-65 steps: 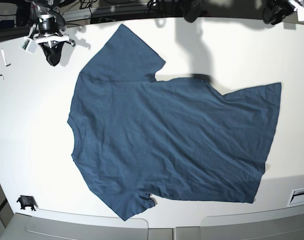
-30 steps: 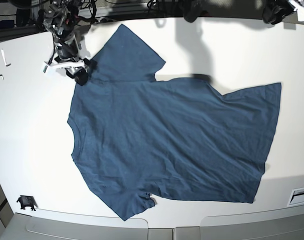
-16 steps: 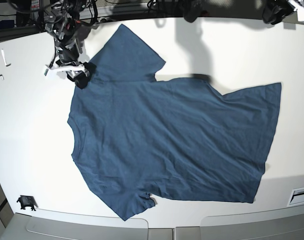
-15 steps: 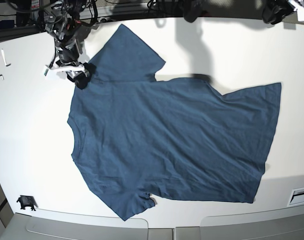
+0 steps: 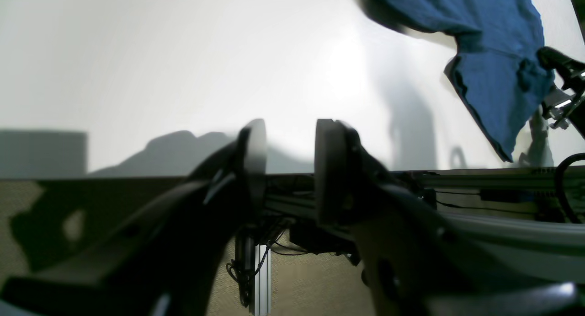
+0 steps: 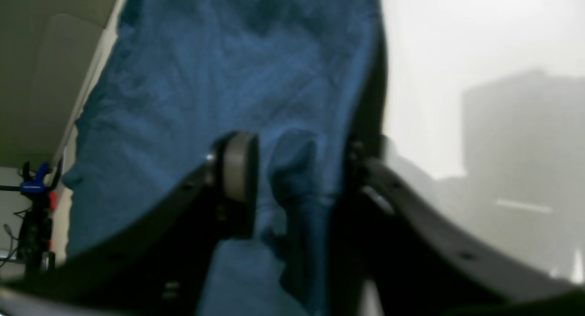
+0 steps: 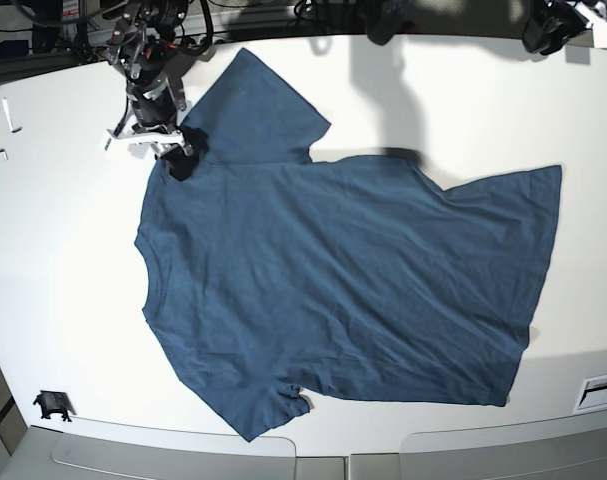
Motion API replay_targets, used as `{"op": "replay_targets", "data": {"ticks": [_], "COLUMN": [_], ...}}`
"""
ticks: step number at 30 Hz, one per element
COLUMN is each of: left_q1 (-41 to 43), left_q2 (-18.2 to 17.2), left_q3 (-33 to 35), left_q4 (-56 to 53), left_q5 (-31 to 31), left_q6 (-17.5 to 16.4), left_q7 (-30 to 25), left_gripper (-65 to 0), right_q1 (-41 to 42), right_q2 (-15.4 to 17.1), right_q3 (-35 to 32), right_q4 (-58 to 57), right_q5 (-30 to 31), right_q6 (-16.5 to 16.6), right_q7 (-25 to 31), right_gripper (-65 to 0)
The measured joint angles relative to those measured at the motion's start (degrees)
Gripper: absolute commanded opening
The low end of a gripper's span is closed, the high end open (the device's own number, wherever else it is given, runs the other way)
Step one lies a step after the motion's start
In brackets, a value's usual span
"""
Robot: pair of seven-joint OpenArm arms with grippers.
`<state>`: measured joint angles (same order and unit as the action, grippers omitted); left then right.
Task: Fold the T-shirt properly
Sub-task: 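Move the left gripper to the opposite shoulder corner and grasp it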
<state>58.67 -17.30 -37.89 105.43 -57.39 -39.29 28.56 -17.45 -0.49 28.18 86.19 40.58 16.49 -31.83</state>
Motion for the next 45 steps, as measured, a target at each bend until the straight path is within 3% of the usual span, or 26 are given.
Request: {"op": "replay_targets", "data": {"ticks": [4, 9, 15, 19, 25, 34, 40, 45], "left_q1": [-1.3, -4.1, -10.2, -14.7, -19.6, -25.6, -30.3, -35.5], "left_q2": [0.0, 0.0, 0.0, -0.1, -0.7, -6.6, -9.1, -10.7], "left_q3": [0.0, 0.0, 0.0, 0.0, 0.0, 0.0, 0.0, 0.0], "left_q4": [0.0, 0.0, 0.0, 0.0, -0.1, -1.5, -11.0, -24.4], "left_q5": [0.0, 0.0, 0.2, 4.7, 8.2, 13.3, 13.7, 9.7], "left_q6": [0.0, 0.0, 0.0, 0.0, 4.6, 10.8, 10.8, 11.2], "left_q7": [0.0, 0.1, 4.2, 4.3, 4.5, 4.1, 2.8, 2.8], "left_gripper": [-39.4, -39.4, -39.4, -39.4, -39.4, -39.4, -39.4, -39.4], "right_q1": [0.0, 0.0, 0.0, 0.0, 0.0, 0.0, 0.0, 0.0], "right_q2": [0.0, 0.0, 0.0, 0.0, 0.0, 0.0, 0.0, 0.0], "right_q3": [0.0, 0.0, 0.0, 0.0, 0.0, 0.0, 0.0, 0.0], "right_q4": [0.0, 0.0, 0.0, 0.0, 0.0, 0.0, 0.0, 0.0], "right_q5": [-1.4, -1.5, -1.7, -1.7, -1.7, -1.7, -1.7, -1.7], "right_q6": [0.0, -0.2, -0.1, -0.1, -0.1, -0.1, -0.1, -0.1], "right_q7": [-0.3, -1.4, -2.3, -2.3, -2.3, -2.3, -2.3, -2.3], "right_gripper": [-64.8, -65.0, -65.0, -65.0, -65.0, -65.0, -65.0, -65.0]}}
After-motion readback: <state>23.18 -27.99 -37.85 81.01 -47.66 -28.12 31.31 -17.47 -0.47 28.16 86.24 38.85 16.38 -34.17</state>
